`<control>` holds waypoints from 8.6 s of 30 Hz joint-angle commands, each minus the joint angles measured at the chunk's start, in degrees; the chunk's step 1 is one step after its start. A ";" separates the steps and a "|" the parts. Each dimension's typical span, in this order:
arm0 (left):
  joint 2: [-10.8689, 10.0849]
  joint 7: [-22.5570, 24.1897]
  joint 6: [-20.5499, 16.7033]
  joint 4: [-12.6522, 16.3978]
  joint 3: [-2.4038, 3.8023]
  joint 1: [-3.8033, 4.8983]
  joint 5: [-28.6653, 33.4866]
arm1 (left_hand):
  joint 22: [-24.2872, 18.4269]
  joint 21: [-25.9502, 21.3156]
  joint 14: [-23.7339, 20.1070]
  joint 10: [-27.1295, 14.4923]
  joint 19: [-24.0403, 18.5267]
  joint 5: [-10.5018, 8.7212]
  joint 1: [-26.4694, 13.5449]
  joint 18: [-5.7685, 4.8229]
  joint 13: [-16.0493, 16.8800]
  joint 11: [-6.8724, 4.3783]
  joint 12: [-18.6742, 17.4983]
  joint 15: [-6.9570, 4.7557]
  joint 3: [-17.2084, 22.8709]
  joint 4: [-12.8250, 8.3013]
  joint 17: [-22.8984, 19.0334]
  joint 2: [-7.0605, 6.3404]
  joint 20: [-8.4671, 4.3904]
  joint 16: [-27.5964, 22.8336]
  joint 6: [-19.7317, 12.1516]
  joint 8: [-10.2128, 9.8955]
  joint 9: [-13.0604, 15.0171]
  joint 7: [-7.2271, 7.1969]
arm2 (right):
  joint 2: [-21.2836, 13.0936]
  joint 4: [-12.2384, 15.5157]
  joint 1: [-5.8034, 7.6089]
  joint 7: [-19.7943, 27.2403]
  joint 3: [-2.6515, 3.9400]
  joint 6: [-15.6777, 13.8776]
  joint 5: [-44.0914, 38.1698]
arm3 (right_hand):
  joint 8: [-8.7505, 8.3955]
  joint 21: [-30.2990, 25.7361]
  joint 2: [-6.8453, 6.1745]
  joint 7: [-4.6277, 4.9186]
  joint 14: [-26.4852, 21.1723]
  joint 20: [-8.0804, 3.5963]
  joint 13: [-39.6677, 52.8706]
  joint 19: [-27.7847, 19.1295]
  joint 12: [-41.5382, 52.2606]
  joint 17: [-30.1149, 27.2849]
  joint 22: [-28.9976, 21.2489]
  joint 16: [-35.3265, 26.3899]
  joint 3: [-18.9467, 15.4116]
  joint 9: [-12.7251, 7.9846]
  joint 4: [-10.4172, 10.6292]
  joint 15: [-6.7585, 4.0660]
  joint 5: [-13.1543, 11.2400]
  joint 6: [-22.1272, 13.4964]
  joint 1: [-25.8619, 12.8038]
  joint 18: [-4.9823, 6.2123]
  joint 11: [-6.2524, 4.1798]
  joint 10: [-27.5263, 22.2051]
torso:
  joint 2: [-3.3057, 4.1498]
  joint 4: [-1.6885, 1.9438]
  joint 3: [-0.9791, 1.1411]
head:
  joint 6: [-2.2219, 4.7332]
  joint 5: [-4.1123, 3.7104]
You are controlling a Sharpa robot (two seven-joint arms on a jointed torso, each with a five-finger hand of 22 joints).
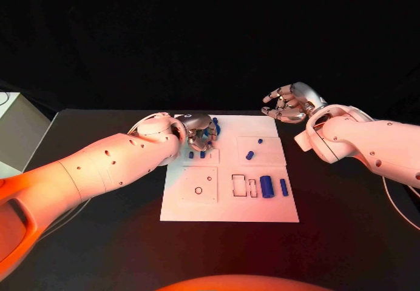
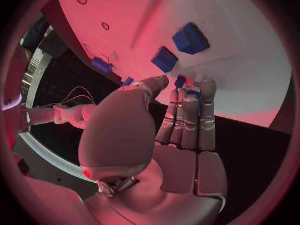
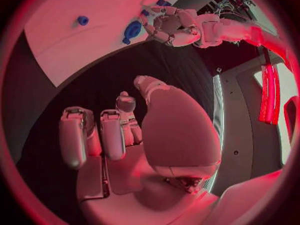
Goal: Assemble the parts on the task board
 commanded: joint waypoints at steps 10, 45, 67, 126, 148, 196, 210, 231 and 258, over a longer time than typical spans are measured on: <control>1.12 -0.83 2.12 -1.33 -0.49 0.04 -1.11 | 0.71 0.88 -0.48 0.25 0.24 0.15 1.78 -0.45 -0.19 0.03 0.63 0.23 1.22 -0.88 -0.70 0.88 0.14 0.79 0.86 -0.49 -0.65 0.08 | -0.07 0.21 0.00 0.54 0.01 0.12 -0.63 | 0.45 -0.16 -0.55 0.30 3.00 -0.32 -0.23 2.82 -0.32 3.64 9.98 -0.34 0.45 0.12 -0.10 -0.39 0.30 -0.08 -0.10 1.08 0.08 -0.21 | 0.05 -0.08 0.04 | -0.23 -0.01; 0.66 -3.05 3.65 -1.23 -0.67 0.03 -1.85 | 6.74 7.02 1.91 2.88 2.61 -0.02 4.23 -1.27 0.01 -0.58 3.62 -0.31 4.19 -4.32 1.26 2.42 -0.34 5.15 2.35 -1.00 -2.20 0.46 | -0.02 0.16 0.00 0.62 0.01 0.17 -0.34 | 0.47 -0.15 -0.50 0.30 3.00 -0.33 -0.26 2.83 -0.32 3.64 9.99 -0.35 0.49 0.13 -0.05 -0.40 0.31 -0.06 -0.18 1.07 0.08 -0.12 | -0.02 -0.02 0.03 | -0.70 -0.17; 0.84 -0.69 1.51 -1.22 -0.68 0.04 0.00 | 10.24 10.38 4.13 5.43 3.91 -0.64 2.00 -1.87 -0.68 -1.31 3.90 -0.84 3.84 -4.90 2.81 2.91 -0.79 7.97 4.12 -0.67 -2.65 0.33 | -0.07 0.23 0.00 0.62 0.01 0.14 -0.33 | 0.52 -0.17 -0.43 0.29 3.02 -0.34 -0.43 2.84 -0.41 3.67 9.99 -0.36 0.60 0.16 0.04 -0.41 0.38 -0.04 -0.33 1.08 0.07 0.00 | -0.01 0.04 0.07 | -0.63 -0.13; 1.01 0.86 -3.31 -1.27 -1.18 -0.01 0.07 | 16.10 15.71 9.82 11.43 10.37 -0.47 3.36 -3.41 -3.69 -1.89 -1.26 -1.46 4.57 -6.94 7.41 4.44 -1.36 12.83 7.68 0.09 -2.32 0.27 | -0.08 0.28 0.00 0.66 0.01 0.20 -0.33 | 0.67 -0.20 -0.46 0.24 3.04 -0.39 -0.76 2.85 -0.50 3.63 9.99 -0.44 0.82 0.23 0.03 -0.46 0.44 0.06 -0.52 1.08 0.02 0.26 | -0.01 -0.06 0.02 | -0.72 -0.21; -3.42 0.05 -2.68 4.54 1.07 -0.03 2.53 | 16.57 16.18 10.67 12.38 10.78 -0.58 2.24 -3.53 -4.11 -1.79 -2.95 -1.39 4.57 -6.78 8.04 4.13 -1.33 13.16 8.08 -0.23 -2.27 0.34 | 0.03 -0.11 -0.02 0.71 0.01 0.25 -0.30 | 0.69 -0.22 -0.49 0.23 3.06 -0.40 -0.82 2.85 -0.52 3.68 9.98 -0.42 0.86 0.24 0.02 -0.47 0.45 0.06 -0.57 1.08 0.00 0.31 | -0.20 0.15 0.01 | 0.02 0.03; -6.16 0.23 0.07 3.73 2.01 -0.86 4.01 | 16.35 15.92 10.54 12.62 10.53 -0.58 1.88 -3.46 -4.35 -1.77 -3.90 -1.37 4.59 -6.69 7.66 3.97 -1.28 13.05 8.17 -0.42 -2.24 0.30 | -0.01 -0.04 -0.14 0.71 0.00 0.29 -0.18 | 0.69 -0.22 -0.49 0.23 3.06 -0.40 -0.82 2.85 -0.52 3.68 9.98 -0.42 0.86 0.24 0.02 -0.47 0.45 0.06 -0.57 1.08 0.00 0.31 | -0.22 0.11 0.01 | -0.22 0.14; -5.80 -0.17 0.71 3.07 1.64 -0.87 3.92 | 16.25 15.81 10.48 12.74 10.41 -0.58 1.91 -3.42 -4.38 -1.77 -4.09 -1.37 4.66 -6.73 7.55 4.01 -1.28 13.01 8.20 -0.45 -2.23 0.31 | -0.12 0.10 -0.14 0.68 0.01 0.27 -0.18 | 0.69 -0.22 -0.49 0.23 3.06 -0.40 -0.82 2.85 -0.52 3.68 9.98 -0.42 0.86 0.24 0.02 -0.47 0.45 0.06 -0.57 1.08 0.00 0.31 | -0.27 0.13 0.04 | -0.48 -0.03; -4.74 -0.19 0.93 2.49 1.29 -0.86 3.43 | 16.17 15.73 10.41 12.77 10.33 -0.59 1.93 -3.40 -4.41 -1.76 -4.23 -1.37 4.69 -6.76 7.43 4.01 -1.27 12.97 8.18 -0.50 -2.24 0.32 | -0.27 0.34 -0.13 0.61 0.01 0.27 -0.18 | 0.69 -0.22 -0.49 0.23 3.06 -0.40 -0.82 2.85 -0.52 3.68 9.98 -0.42 0.86 0.24 0.02 -0.47 0.45 0.06 -0.57 1.08 0.00 0.31 | -0.26 0.20 0.04 | -0.77 -0.43; -4.95 -0.48 2.96 3.08 0.08 -0.83 1.15 | 15.02 14.47 9.48 13.15 8.95 -0.80 1.74 -3.03 -4.17 -2.01 -4.42 -1.47 4.26 -7.01 6.15 3.60 -1.30 12.53 8.34 -0.65 -2.16 0.07 | -0.30 0.33 -0.13 0.60 0.01 0.35 -0.18 | 0.79 -0.24 -0.61 0.20 3.08 -0.45 -1.37 2.87 -0.77 3.67 10.00 -0.51 1.14 0.29 -0.07 -0.51 0.50 0.00 -0.74 1.08 -0.03 0.34 | -0.31 0.23 -0.04 | -0.93 -0.49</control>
